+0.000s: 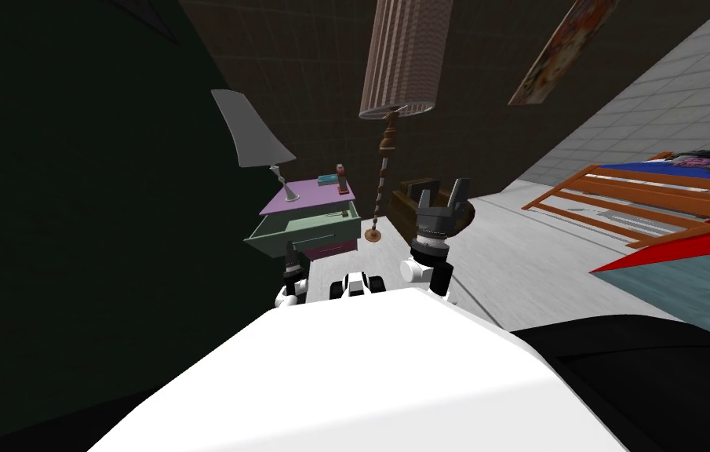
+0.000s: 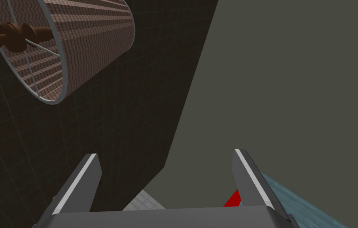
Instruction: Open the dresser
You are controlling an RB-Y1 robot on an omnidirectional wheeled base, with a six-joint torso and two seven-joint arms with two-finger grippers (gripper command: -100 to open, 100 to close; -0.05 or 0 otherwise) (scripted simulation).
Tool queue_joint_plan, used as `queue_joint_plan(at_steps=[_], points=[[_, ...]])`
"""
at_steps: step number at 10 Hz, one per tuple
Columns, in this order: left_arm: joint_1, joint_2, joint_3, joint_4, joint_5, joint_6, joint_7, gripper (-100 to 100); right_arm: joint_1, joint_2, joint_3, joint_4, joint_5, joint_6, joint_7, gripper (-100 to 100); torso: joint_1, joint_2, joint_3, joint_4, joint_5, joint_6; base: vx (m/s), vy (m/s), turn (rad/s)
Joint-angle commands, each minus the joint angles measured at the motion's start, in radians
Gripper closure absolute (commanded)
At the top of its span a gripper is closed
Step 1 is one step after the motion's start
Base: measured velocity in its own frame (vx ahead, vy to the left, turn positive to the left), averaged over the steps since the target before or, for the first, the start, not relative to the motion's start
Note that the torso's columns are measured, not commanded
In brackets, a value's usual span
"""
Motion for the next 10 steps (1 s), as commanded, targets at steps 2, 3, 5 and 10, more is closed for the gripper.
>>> queue_joint_plan(at_steps=[2,3,5,10], points=[[-0.054,0.034,0.003,-0.003,0.013,0.067,0.021,-100,0.000,0.000,0.000,0.000,0.000,0.000,0.000,0,0.007,-0.001,-0.001,-0.001,0.003,-0.001,-0.056,-0.029,0.012],[-0.067,0.042,0.004,-0.008,0.015,0.087,0.026,-100,0.000,0.000,0.000,0.000,0.000,0.000,0.000,0,0.008,0.000,0.000,-0.001,0.003,-0.001,-0.051,-0.029,0.015],[-0.093,0.057,0.006,-0.019,0.021,0.126,0.036,-100,0.000,0.000,0.000,0.000,0.000,0.000,0.000,0,0.005,0.004,0.002,0.002,0.000,-0.002,-0.066,-0.026,0.017],[-0.095,0.057,0.001,-0.005,0.021,0.146,0.044,0,0.000,0.000,0.000,0.000,0.000,0.000,0.000,0,0.004,0.004,0.002,0.002,0.000,-0.002,-0.016,-0.005,0.000]])
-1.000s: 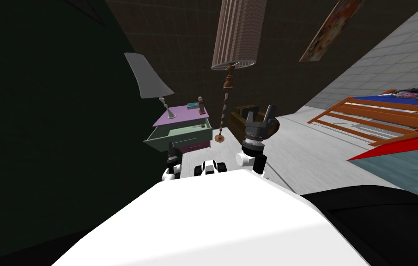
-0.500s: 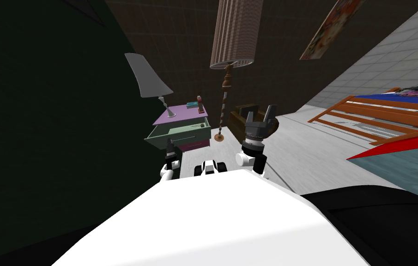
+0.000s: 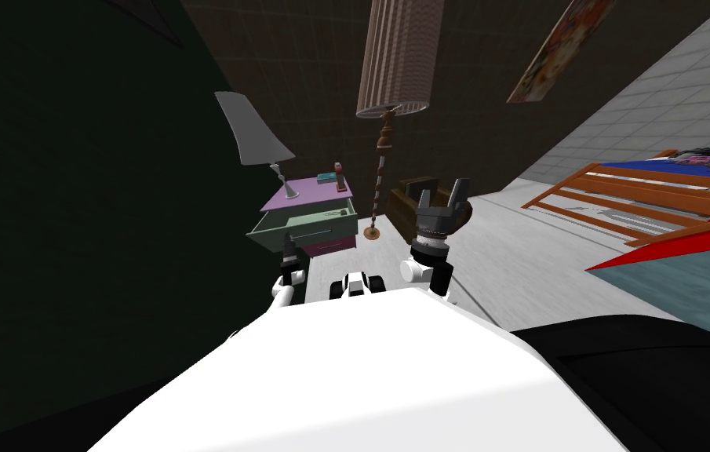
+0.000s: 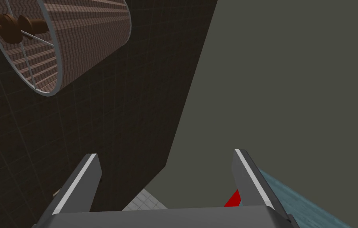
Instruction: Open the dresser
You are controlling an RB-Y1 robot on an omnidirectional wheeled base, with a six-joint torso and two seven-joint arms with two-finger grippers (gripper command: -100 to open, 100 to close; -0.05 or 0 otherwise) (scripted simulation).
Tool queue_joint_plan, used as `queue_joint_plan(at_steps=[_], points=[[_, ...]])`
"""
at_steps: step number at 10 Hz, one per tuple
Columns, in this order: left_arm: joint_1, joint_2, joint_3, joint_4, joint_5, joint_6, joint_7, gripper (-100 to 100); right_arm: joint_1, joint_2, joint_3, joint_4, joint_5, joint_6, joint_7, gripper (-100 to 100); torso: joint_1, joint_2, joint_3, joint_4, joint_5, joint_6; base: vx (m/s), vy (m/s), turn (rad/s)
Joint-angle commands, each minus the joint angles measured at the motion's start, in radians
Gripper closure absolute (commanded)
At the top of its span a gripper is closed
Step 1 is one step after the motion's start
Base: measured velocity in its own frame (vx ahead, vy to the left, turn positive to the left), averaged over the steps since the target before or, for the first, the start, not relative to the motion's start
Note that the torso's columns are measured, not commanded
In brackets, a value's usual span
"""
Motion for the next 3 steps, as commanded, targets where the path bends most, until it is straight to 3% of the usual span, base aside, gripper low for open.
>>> queue_joint_plan(at_steps=[1,3], points=[[0.001,-0.001,0.000,0.001,0.000,0.001,0.000,0,0.000,0.000,0.000,0.000,0.000,0.000,0.000,0,0.000,-0.001,0.000,-0.001,0.001,0.000,0.000,0.000,0.000],[0.002,-0.001,0.000,0.002,0.000,0.002,0.001,0,0.000,0.000,0.000,0.000,0.000,0.000,0.000,0,0.001,-0.001,-0.001,-0.002,0.001,0.001,0.000,0.000,0.000]])
